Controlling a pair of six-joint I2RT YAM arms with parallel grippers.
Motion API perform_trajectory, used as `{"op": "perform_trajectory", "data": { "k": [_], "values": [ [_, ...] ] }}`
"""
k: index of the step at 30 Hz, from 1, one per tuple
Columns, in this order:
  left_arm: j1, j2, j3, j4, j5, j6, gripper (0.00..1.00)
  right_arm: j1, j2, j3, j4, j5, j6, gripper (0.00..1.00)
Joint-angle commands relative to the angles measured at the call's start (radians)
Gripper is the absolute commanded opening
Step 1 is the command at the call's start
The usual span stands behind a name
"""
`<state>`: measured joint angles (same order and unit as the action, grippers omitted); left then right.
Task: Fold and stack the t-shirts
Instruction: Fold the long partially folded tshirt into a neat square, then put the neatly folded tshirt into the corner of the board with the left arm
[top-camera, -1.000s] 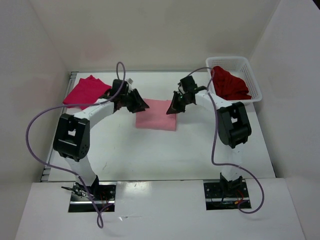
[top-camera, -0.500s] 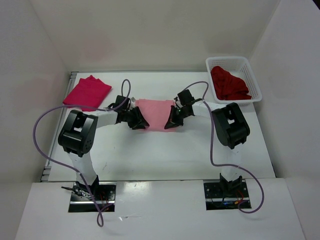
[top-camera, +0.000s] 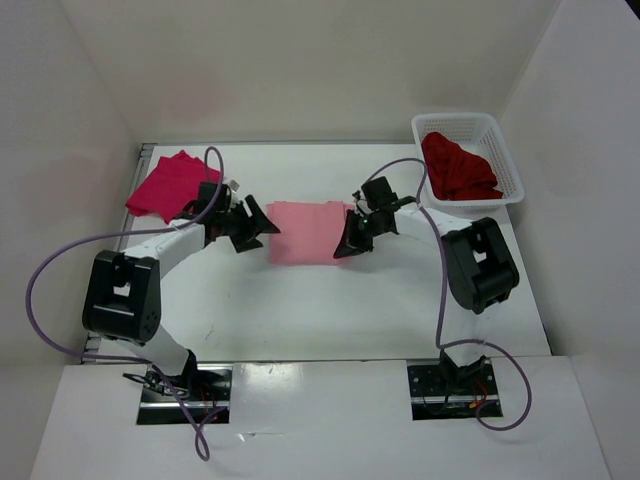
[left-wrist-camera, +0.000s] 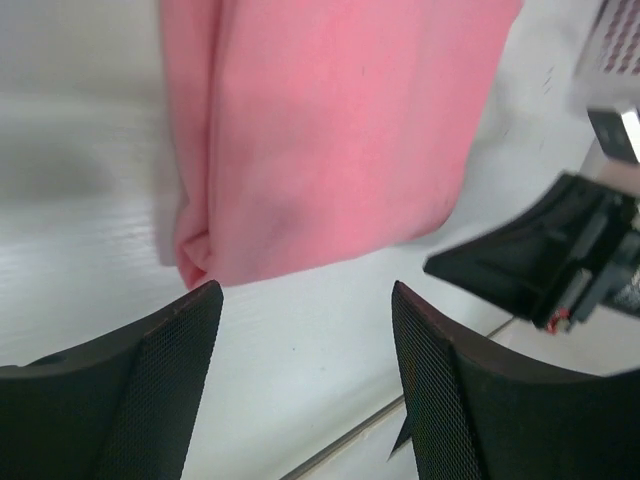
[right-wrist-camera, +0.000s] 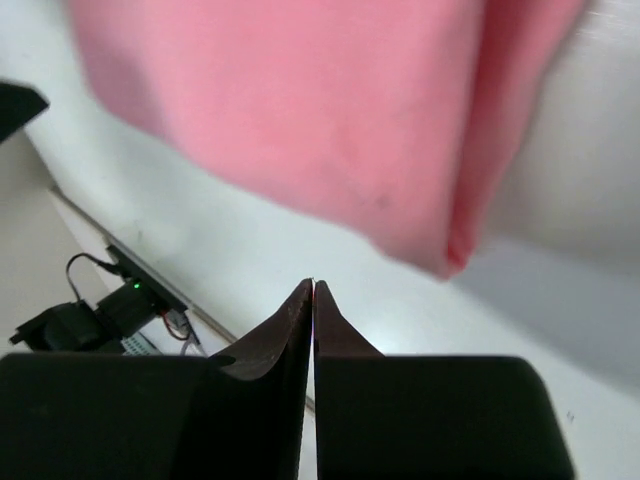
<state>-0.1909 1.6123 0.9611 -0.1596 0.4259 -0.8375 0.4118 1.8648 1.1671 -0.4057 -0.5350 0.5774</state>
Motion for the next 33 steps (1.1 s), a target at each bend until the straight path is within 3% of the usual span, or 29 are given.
{"op": "perform_trajectory", "data": {
  "k": [1, 10, 16, 17, 20, 21, 23, 25, 26, 33],
  "values": [
    [0.047, -0.023, 0.034, -0.027, -0.018, 0.018, 0.76, -0.001, -0.092, 0.074, -0.024, -0.016, -0.031, 0.06],
    [0.079, 0.268, 0.145, -0.008, 0.075, 0.067, 0.76, -0.019, 0.08, 0.079, 0.113, 0.027, 0.033, 0.0],
    [0.079, 0.383, 0.22, -0.008, 0.033, 0.104, 0.76, -0.028, 0.053, 0.037, 0.108, 0.036, 0.042, 0.0],
    [0.079, 0.397, 0.231, -0.008, 0.024, 0.104, 0.76, -0.028, 0.04, 0.048, 0.082, 0.049, 0.042, 0.08],
    [0.079, 0.422, 0.243, 0.002, 0.005, 0.104, 0.69, -0.039, -0.038, 0.083, 0.044, 0.075, 0.042, 0.25],
    [0.079, 0.422, 0.243, 0.002, 0.005, 0.104, 0.67, -0.039, -0.08, 0.095, 0.025, 0.075, 0.042, 0.36],
    [0.079, 0.446, 0.252, 0.011, -0.019, 0.104, 0.58, -0.066, -0.125, 0.095, 0.01, 0.075, 0.042, 0.44],
    [0.039, 0.461, 0.281, 0.011, -0.058, 0.115, 0.52, -0.094, -0.188, 0.095, -0.004, 0.085, 0.042, 0.44],
    [0.022, 0.477, 0.303, 0.011, -0.091, 0.126, 0.45, -0.129, -0.209, 0.079, -0.004, 0.086, 0.042, 0.44],
    [-0.056, 0.555, 0.436, 0.048, -0.024, 0.074, 0.15, -0.234, -0.306, 0.006, -0.004, 0.036, 0.052, 0.45]
  ]
}}
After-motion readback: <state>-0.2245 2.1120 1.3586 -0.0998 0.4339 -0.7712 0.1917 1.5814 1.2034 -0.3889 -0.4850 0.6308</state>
